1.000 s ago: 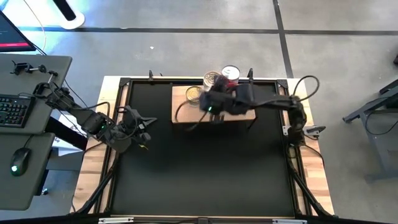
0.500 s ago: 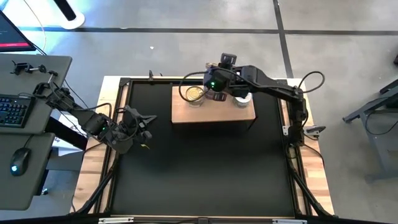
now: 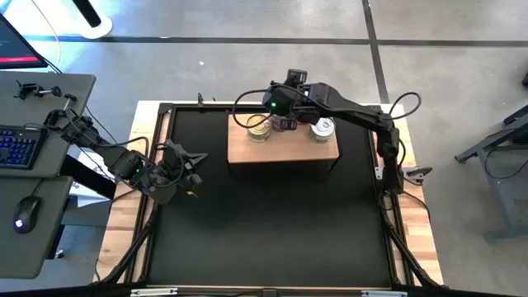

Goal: Stack canned seafood by type on shelf
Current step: Stack the blue tuna can on top of the blue tuna can on the shelf

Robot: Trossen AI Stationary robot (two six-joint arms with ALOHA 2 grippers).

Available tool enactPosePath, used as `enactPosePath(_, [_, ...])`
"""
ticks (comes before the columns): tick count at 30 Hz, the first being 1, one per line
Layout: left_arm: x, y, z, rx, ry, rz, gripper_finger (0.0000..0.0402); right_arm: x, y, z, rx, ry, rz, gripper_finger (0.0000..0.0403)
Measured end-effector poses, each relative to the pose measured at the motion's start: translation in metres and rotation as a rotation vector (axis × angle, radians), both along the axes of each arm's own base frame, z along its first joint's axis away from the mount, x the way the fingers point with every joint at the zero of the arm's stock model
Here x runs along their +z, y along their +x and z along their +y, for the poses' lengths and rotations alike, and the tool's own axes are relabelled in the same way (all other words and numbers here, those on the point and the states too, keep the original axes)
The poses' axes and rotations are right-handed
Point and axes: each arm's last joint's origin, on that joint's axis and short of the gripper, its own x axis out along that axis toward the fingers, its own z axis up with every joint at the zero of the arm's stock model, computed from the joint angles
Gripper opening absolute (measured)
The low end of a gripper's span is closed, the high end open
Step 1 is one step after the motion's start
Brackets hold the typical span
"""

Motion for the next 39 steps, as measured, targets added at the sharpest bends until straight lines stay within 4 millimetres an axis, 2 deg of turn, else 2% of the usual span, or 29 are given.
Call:
enactPosePath(4, [-0.0004,-0.0003,0.0001,-0.001,0.002,0.006,0.0000,-0.0058,0.0025,-0.0031,-0.003,-0.002,0.035,0.0184])
enactPosePath(28, [-0.0009,-0.0009,0.0006,-0.001,0.008,0.015,0.0000,-0.0070,0.0031,-0.0022,0.001,0.029,0.022,0.0189])
enactPosePath(32, [-0.0009,-0.0009,0.0006,-0.001,0.007,0.015,0.0000,-0.0074,0.0031,-0.0019,0.007,0.040,0.023,0.0214])
enactPosePath(39, [-0.0009,-0.0009,0.0006,-0.004,0.014,0.020,0.0000,-0.0093,0.0035,-0.0008,0.026,0.073,0.027,0.0296])
